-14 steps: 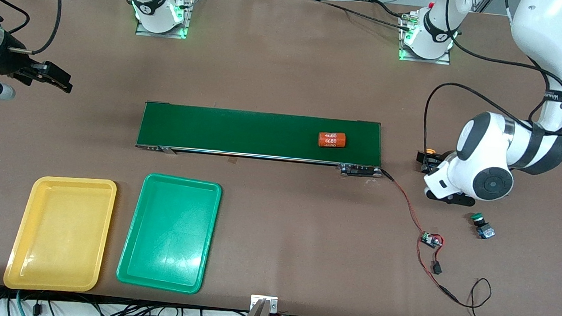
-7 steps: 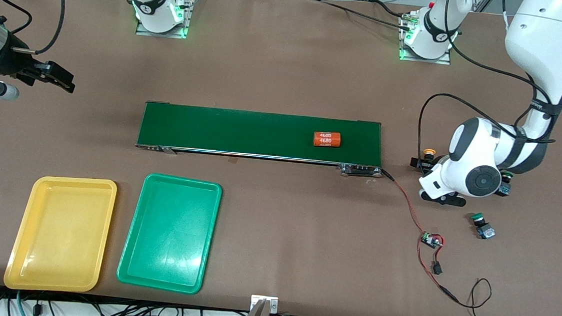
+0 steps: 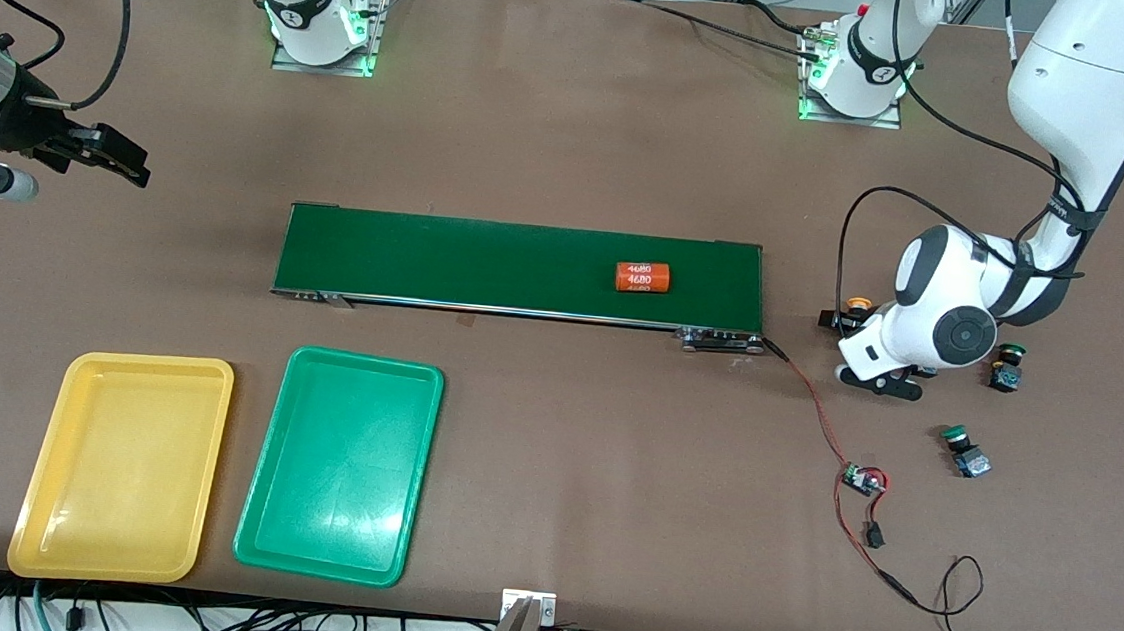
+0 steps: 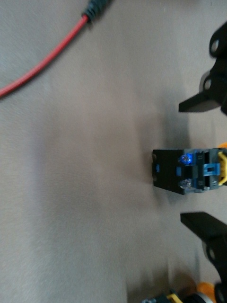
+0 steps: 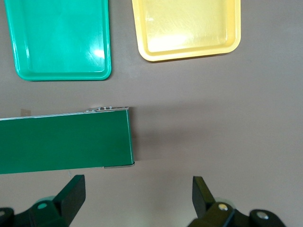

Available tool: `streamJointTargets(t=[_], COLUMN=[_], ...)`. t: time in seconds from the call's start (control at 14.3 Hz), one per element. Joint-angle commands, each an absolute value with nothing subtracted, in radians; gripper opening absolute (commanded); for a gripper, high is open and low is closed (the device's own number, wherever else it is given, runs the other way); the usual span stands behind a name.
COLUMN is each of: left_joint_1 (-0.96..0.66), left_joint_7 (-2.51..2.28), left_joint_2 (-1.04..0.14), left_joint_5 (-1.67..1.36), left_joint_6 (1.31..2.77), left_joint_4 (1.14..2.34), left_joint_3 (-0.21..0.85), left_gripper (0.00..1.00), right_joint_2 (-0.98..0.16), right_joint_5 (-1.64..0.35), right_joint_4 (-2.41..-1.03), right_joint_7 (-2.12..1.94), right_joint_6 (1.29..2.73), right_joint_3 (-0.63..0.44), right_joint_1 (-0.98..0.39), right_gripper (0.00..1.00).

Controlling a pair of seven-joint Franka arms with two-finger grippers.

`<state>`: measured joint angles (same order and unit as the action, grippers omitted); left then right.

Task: Sort buttons by color to trays
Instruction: 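Move the left gripper to the orange-ringed button and grasp it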

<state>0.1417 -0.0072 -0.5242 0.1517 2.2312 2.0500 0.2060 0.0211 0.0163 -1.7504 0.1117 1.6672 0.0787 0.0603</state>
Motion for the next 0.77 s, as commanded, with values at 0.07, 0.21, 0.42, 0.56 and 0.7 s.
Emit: streamJointTargets(t=[0.07, 0.21, 0.42, 0.56, 0.7], left_joint_1=[0.158, 0.158, 0.153, 0.153, 0.153], left_joint_7=[0.017, 0.018, 0.014, 0.005, -0.024], left_joint_2=[-0.492, -0.465, -0.411, -0.391, -0.391], left_joint_5=[0.169, 0.169, 0.169, 0.16, 0.156], left_joint_6=[2.241, 2.23, 2.087, 1.958, 1.899], left_joint_4=[2.072, 2.068, 1.993, 1.91, 1.878], left_joint_3=[0.224, 0.224, 0.264, 0.322, 0.417], left_gripper=[0.35, 0.18, 0.14, 0.14, 0.16], right_joint_2=[0.015, 0.015, 0.015, 0.015, 0.015], right_joint_5=[0.006, 0.008, 0.008, 0.008, 0.008], right_joint_4=[-1.738, -1.738, -1.738, -1.738, -1.738], right_joint_7=[0.107, 0.107, 0.107, 0.107, 0.107], right_joint_6=[1.669, 1.669, 1.667, 1.666, 1.667], right_joint_3=[0.083, 0.083, 0.084, 0.083, 0.083], right_joint_1=[0.064, 0.063, 0.061, 0.063, 0.063], right_gripper=[1.0, 1.0, 1.0, 1.0, 1.0])
